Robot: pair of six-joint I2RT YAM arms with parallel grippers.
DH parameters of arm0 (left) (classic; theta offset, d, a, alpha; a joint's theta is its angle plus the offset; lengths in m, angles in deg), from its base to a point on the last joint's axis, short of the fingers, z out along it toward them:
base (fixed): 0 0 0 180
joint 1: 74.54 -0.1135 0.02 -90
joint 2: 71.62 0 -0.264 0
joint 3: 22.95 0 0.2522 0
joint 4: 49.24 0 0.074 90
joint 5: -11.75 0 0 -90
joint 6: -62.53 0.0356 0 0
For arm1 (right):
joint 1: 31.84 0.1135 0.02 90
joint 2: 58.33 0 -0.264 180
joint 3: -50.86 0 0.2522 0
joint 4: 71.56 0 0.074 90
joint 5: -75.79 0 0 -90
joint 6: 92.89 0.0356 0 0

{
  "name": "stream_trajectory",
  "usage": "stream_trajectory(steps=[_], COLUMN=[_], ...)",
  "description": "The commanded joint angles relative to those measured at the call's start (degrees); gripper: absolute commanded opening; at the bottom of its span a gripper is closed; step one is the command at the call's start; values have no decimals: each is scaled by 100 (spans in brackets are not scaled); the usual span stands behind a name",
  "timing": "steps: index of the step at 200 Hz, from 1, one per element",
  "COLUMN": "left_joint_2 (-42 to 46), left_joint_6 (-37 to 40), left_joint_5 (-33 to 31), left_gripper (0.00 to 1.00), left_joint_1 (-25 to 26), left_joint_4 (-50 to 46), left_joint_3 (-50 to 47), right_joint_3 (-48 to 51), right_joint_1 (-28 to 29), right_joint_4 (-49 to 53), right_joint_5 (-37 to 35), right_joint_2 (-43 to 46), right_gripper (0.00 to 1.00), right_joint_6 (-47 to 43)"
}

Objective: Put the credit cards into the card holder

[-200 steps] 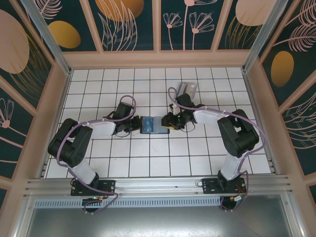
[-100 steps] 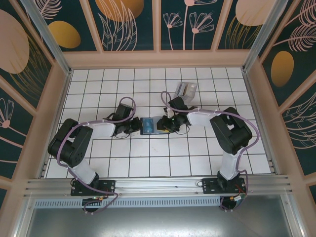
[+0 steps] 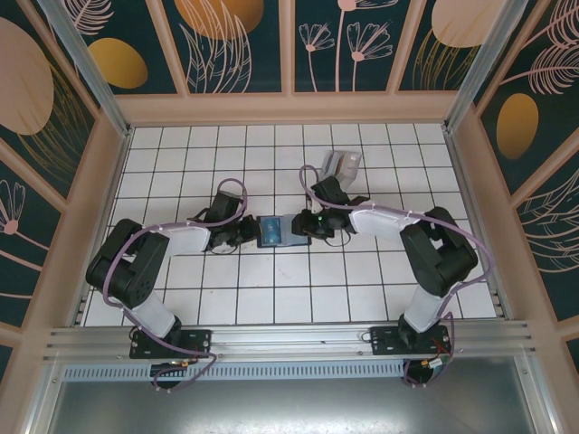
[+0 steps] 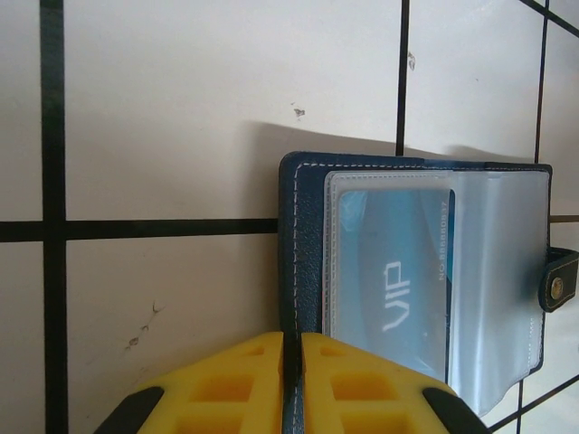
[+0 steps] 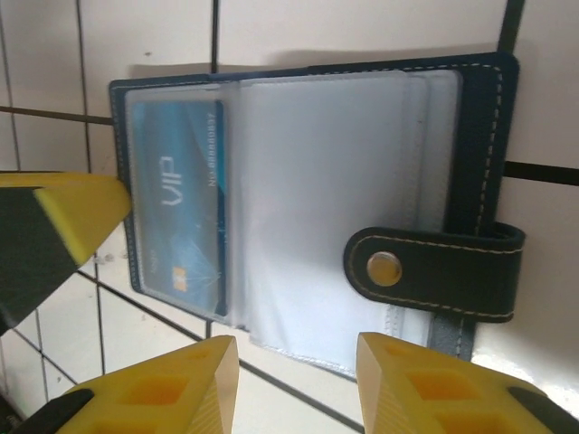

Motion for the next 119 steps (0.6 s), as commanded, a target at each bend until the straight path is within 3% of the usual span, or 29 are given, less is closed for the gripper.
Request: stream_trajectory(steps=[1, 119], left_joint_2=[30, -51], left_joint_6=[-50, -67], left_joint_5=[72, 177], left_gripper=[15, 15], left_joint_1=[9, 9], left_joint_4=[127, 77], left_joint_3=[-66, 42], right_joint_3=[88, -419], right_joint_1=[72, 328], right_joint_4=[-111, -348], right_joint_5=[-139, 305], right_joint_2=[-219, -818], right_gripper=[40, 39], right_joint_6=[6, 129])
